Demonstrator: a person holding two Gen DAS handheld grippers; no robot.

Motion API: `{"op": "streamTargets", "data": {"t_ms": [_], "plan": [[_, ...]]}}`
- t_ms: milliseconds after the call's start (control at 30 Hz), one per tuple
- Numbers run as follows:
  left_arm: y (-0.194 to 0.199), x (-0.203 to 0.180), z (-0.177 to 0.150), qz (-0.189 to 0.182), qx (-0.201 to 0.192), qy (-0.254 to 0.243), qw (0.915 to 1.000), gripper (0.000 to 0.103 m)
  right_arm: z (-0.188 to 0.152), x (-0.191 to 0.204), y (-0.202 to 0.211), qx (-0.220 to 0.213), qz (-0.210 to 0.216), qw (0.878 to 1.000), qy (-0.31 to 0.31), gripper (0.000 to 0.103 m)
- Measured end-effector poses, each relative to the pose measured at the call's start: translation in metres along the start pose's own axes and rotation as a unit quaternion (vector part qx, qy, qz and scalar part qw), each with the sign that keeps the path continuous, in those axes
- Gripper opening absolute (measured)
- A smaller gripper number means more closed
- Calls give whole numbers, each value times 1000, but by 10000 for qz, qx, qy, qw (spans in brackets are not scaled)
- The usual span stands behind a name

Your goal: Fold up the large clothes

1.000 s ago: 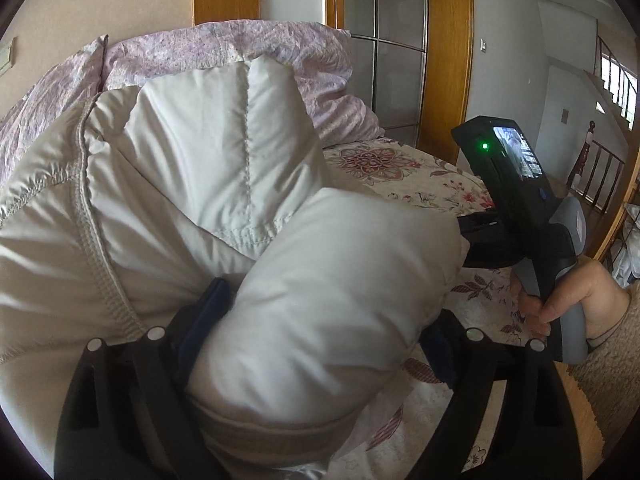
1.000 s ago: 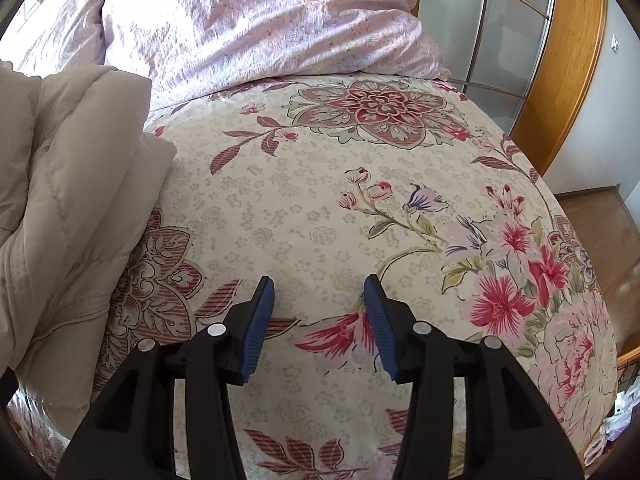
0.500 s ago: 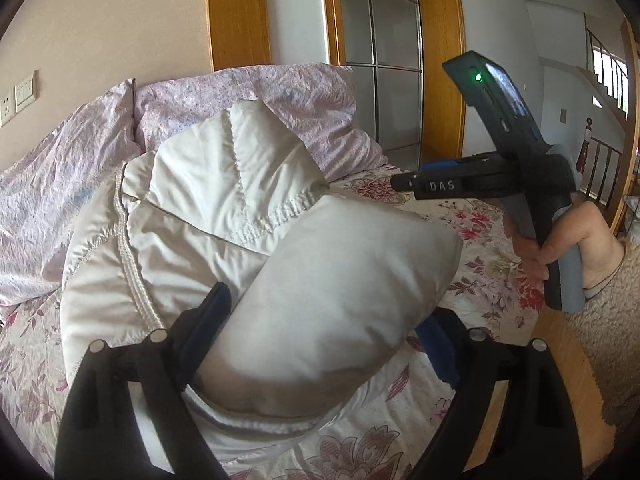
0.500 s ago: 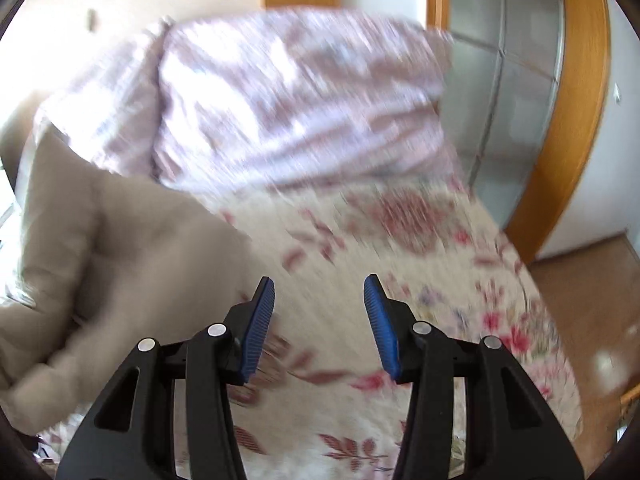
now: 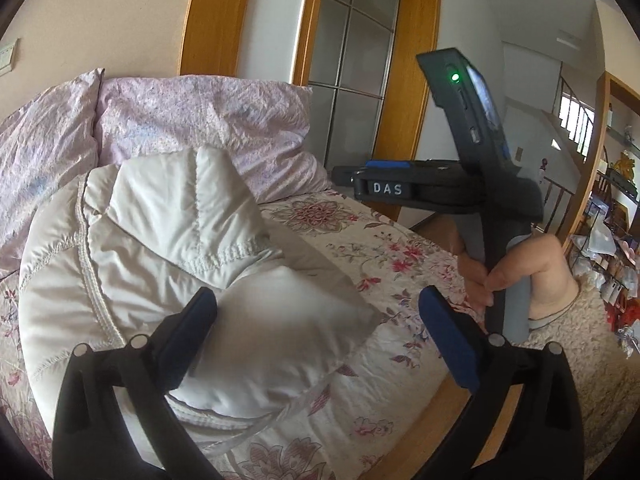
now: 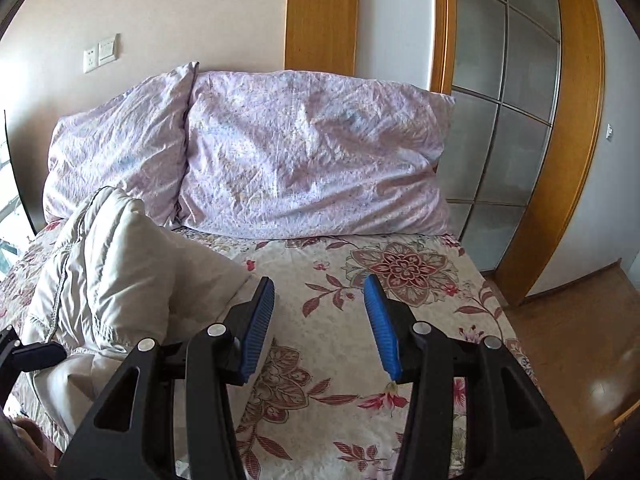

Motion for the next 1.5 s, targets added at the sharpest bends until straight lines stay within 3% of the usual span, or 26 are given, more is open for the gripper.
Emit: {"op": "streamTargets", "data": {"t_ms": [233, 400, 500, 667, 867, 1100, 1400, 1500], "plan": [[28, 33, 9, 923, 52, 43, 9957, 101, -5, -6, 3, 5, 31, 10000, -83, 49], [45, 79, 1, 2031, 294, 60, 9787, 101, -9, -4, 4, 16, 101, 9999, -78, 49], [46, 102, -7, 2236, 403, 286, 9734, 101, -10, -2, 3, 47, 132, 9999, -85, 49], [43, 119, -17, 2264, 502, 484, 9715, 101, -12, 10, 4, 96, 327, 9994, -30, 49], [6, 126, -38, 1947, 842, 548, 9757, 97, -11, 49, 11, 94, 829, 9962, 238, 49], [-26, 128, -32, 1953, 861, 392, 9762, 97, -10, 101, 12, 131, 1420, 9883, 544, 49], [-39, 130, -30, 1964, 926, 357, 9755, 97, 6, 137, -33, 470, 1953, 9796, 38, 41], [-37, 129, -30, 1974, 916, 359, 9754, 97, 5, 140, -56, 649, 1884, 9799, -107, 40]]}}
Point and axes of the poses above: each gripper's, at about its wrist camera, not at the fingertips, and y roughly against the way its jaws point, x to its left, z to its top, the point moved 4 cm from there along -y, roughly the way its jaws point, and after that the axes turned 12 degrees about -y, right-handed, at the moved point
